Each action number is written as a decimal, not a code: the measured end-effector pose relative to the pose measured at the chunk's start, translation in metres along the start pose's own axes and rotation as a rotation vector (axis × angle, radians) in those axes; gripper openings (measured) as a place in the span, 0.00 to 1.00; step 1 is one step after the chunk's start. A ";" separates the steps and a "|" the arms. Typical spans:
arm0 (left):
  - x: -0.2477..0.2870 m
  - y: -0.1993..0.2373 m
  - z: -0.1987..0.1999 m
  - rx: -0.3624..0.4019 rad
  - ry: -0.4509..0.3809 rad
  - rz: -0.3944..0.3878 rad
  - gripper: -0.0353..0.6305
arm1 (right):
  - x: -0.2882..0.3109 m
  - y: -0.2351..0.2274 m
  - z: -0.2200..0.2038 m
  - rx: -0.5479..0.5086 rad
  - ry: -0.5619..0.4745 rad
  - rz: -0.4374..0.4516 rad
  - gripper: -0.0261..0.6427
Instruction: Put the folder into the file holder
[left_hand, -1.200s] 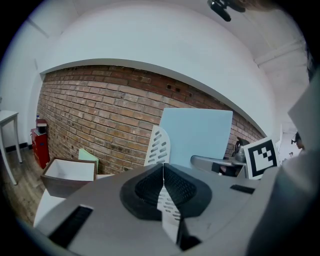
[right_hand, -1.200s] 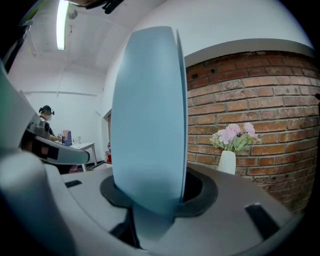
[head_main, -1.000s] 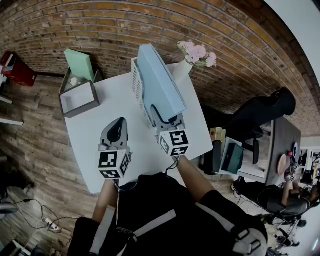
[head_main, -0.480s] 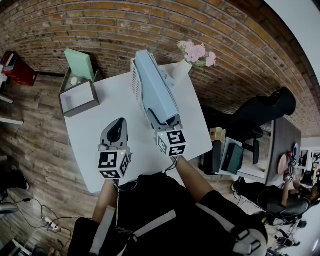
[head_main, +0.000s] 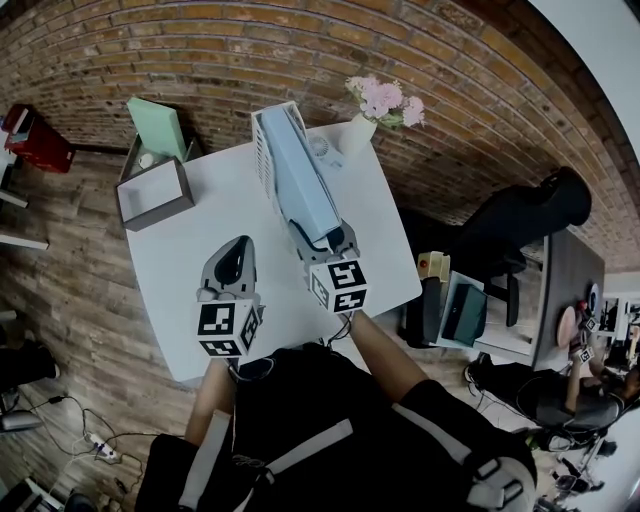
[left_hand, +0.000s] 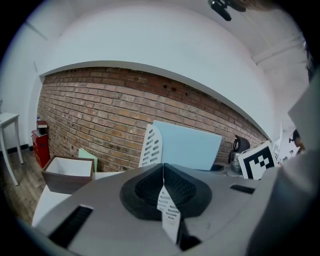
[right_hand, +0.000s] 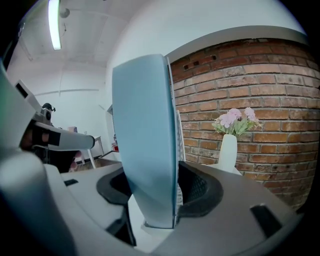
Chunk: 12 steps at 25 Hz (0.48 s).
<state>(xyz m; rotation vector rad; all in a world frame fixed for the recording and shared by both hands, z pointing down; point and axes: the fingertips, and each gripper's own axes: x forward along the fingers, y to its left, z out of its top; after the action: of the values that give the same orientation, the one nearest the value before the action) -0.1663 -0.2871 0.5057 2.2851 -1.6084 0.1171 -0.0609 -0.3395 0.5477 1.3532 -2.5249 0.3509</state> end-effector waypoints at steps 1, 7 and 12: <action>-0.001 -0.003 0.000 0.003 0.000 0.002 0.09 | -0.002 0.000 -0.001 0.000 0.002 0.004 0.42; -0.010 -0.017 -0.007 0.014 0.002 0.019 0.09 | -0.018 -0.001 -0.009 0.001 0.009 0.029 0.42; -0.018 -0.033 -0.011 0.018 0.001 0.036 0.09 | -0.034 -0.003 -0.012 0.000 0.003 0.052 0.42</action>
<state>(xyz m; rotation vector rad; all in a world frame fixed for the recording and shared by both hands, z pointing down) -0.1410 -0.2578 0.5044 2.2695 -1.6547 0.1422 -0.0390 -0.3110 0.5484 1.2881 -2.5614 0.3625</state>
